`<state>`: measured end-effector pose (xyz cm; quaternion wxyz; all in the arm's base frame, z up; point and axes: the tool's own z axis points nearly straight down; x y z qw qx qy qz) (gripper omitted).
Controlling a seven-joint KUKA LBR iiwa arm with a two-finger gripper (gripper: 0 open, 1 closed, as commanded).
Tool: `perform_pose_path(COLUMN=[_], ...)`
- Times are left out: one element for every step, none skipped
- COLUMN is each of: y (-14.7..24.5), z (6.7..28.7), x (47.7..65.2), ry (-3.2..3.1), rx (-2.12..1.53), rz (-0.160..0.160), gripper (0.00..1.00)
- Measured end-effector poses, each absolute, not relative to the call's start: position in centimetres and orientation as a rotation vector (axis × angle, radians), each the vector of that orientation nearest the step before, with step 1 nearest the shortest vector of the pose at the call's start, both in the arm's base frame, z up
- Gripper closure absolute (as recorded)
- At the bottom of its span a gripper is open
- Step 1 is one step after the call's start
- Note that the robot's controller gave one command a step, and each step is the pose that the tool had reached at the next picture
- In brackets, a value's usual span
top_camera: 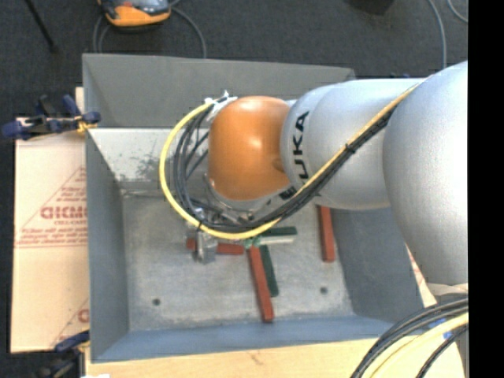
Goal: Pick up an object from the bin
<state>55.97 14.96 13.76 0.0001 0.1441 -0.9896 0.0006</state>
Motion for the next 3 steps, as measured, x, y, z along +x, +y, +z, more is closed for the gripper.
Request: perform_pose_path(y=[14.3,12.7,17.8], z=[18.5,21.4,15.4], x=[56.2,57.6,54.0], ry=[-3.137,-3.102,-3.099], rx=[0.191,0.527,0.505], rz=[-0.002,0.0,-0.001], gripper=[1.0,1.0,0.0])
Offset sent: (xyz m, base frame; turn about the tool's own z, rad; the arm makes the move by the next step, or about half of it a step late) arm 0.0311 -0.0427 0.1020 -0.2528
